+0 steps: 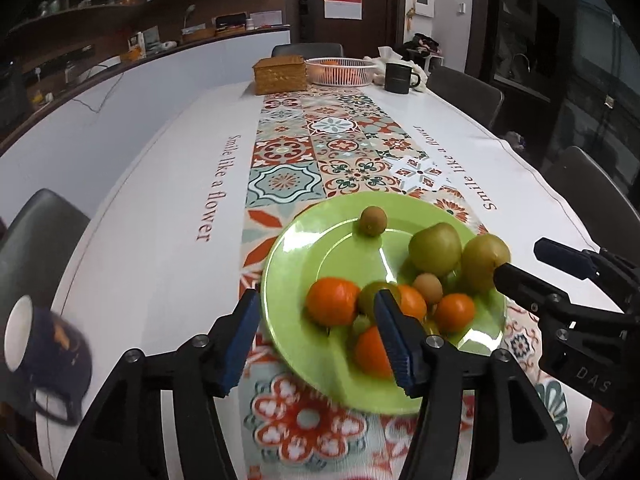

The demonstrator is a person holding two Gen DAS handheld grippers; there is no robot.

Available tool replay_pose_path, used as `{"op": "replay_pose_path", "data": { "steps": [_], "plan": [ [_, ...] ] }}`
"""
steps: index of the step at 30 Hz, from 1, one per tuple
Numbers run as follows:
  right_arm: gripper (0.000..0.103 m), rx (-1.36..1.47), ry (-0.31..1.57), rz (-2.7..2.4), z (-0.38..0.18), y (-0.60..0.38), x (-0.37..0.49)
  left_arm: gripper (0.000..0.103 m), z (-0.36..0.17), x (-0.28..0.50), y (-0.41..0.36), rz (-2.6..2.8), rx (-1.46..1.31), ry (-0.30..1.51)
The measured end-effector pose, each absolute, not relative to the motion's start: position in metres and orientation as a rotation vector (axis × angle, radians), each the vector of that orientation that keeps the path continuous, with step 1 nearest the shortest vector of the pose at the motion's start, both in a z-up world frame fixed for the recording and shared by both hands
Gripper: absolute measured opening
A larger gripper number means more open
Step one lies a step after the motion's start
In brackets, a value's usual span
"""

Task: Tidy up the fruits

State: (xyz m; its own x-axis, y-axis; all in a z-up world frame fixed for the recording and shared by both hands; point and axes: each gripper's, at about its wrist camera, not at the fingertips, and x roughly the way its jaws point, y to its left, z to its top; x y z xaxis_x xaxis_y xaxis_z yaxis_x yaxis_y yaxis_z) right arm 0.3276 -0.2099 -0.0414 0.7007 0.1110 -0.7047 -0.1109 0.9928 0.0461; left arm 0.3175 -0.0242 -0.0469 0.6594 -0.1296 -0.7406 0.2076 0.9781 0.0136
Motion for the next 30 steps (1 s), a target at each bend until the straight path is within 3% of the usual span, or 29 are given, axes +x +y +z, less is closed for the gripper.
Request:
{"op": "replay_pose_path", "data": {
  "steps": [8, 16, 30],
  "plan": [
    [0.066, -0.002, 0.746, 0.122, -0.025, -0.207, 0.289, 0.064, -0.025, 0.273, -0.022, -0.173, 0.107, 0.793],
    [0.076, 0.018, 0.678, 0.116, 0.005, -0.211, 0.238, 0.075, 0.008, 0.218, -0.022, -0.174, 0.123, 0.715],
    [0.084, 0.012, 0.608, 0.105, 0.037, -0.213, 0.144, 0.092, 0.032, 0.124, -0.018, -0.156, 0.125, 0.641]
  ]
}}
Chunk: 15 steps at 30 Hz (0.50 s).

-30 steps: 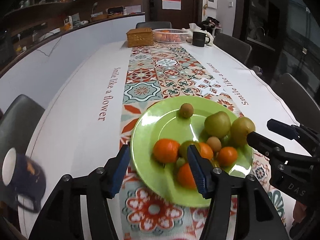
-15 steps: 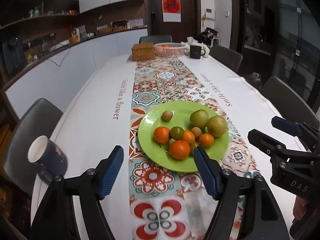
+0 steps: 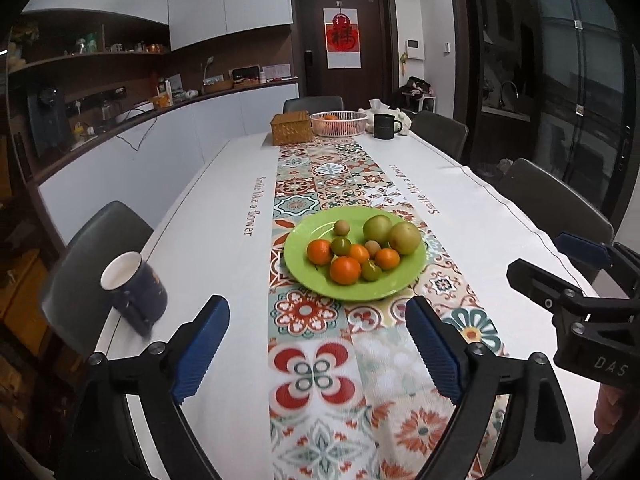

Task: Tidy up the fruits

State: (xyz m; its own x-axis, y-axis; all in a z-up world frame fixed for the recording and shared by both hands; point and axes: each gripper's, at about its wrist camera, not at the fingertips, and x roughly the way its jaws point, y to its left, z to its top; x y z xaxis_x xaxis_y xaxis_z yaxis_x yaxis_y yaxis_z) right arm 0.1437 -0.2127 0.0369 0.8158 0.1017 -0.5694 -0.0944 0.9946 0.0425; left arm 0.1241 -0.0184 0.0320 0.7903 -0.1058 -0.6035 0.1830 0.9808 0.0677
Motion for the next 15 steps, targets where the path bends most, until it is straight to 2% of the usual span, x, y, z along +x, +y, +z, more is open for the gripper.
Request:
{"op": "replay_pose_path", "data": {
  "steps": [12, 15],
  "plan": [
    [0.087, 0.022, 0.579, 0.076, 0.044, -0.212, 0.079, 0.103, 0.043, 0.066, -0.013, -0.126, 0.13, 0.571],
    [0.087, 0.028, 0.576, 0.069, 0.044, -0.212, 0.07, 0.103, 0.044, 0.058, -0.012, -0.121, 0.128, 0.565]
  ]
}}
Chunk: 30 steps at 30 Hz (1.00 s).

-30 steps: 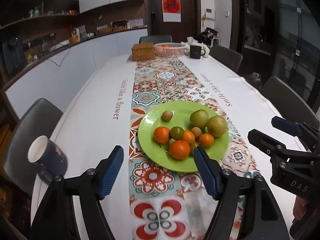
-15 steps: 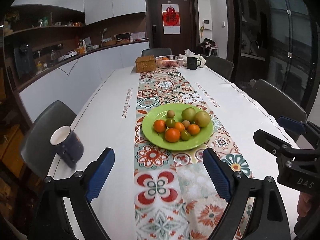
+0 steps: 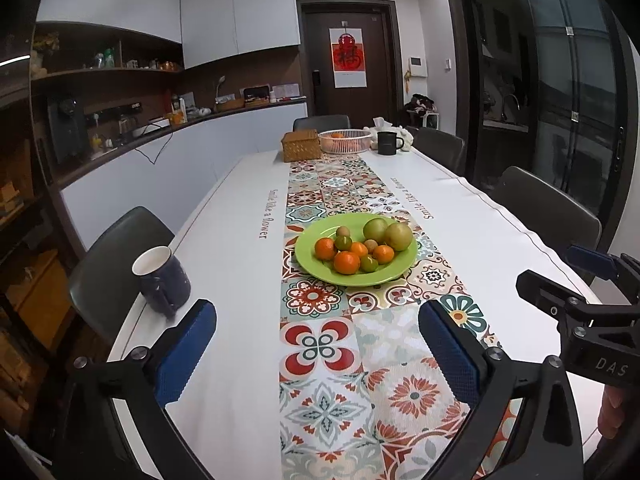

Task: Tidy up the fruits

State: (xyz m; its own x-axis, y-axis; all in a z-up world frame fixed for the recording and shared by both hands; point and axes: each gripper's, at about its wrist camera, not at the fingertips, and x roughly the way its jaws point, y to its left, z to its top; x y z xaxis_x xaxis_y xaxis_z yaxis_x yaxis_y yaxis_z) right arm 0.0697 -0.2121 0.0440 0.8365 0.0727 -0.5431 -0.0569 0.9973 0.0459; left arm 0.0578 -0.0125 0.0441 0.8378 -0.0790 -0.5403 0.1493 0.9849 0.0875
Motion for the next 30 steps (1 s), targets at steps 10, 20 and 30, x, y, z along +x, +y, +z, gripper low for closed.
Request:
{"op": "replay_pose_path", "data": {
  "steps": [10, 20, 30],
  "plan": [
    [0.087, 0.031, 0.583, 0.048, 0.036, -0.214, 0.047, 0.103, 0.039, 0.043, -0.012, -0.132, 0.113, 0.562],
    [0.087, 0.036, 0.577, 0.042, 0.032, -0.216, 0.041, 0.103, 0.037, 0.037, -0.011, -0.13, 0.105, 0.548],
    [0.087, 0.027, 0.565, 0.036, 0.032, -0.215, 0.036, 0.103, 0.036, 0.033, -0.009, -0.131, 0.101, 0.545]
  ]
}}
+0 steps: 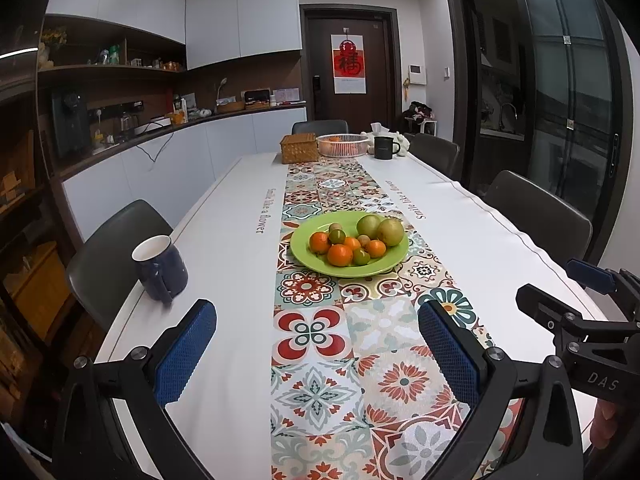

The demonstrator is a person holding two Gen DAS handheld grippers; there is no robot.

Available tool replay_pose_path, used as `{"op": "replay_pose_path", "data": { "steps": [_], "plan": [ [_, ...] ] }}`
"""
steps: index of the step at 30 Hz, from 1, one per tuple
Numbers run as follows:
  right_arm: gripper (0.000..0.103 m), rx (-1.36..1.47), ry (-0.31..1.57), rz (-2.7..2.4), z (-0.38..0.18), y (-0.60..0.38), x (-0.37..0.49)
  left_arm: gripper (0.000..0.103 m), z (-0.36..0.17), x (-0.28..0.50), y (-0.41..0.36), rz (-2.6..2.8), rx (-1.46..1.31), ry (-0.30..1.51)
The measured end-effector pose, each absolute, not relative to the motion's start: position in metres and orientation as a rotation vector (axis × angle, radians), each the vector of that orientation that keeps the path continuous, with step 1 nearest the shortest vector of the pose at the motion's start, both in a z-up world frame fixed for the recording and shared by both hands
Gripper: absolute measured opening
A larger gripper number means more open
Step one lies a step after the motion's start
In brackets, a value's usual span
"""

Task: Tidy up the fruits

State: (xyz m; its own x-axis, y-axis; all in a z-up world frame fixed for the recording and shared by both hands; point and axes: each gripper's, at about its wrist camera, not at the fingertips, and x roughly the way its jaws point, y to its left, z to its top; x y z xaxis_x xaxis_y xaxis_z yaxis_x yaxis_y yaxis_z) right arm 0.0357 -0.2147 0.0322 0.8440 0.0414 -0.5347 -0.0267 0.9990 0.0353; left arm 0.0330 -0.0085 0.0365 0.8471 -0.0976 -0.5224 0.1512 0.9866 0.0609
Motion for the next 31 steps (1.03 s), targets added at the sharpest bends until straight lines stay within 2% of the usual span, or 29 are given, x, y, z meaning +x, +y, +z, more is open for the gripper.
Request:
{"op": "replay_pose_path", "data": {
  "steps": [31],
  "plan": [
    [0.087, 0.028, 0.576, 0.025, 0.025, -0.216, 0.034, 0.103, 0.024, 0.036, -0.011, -0.134, 0.095, 0.572]
  ]
}}
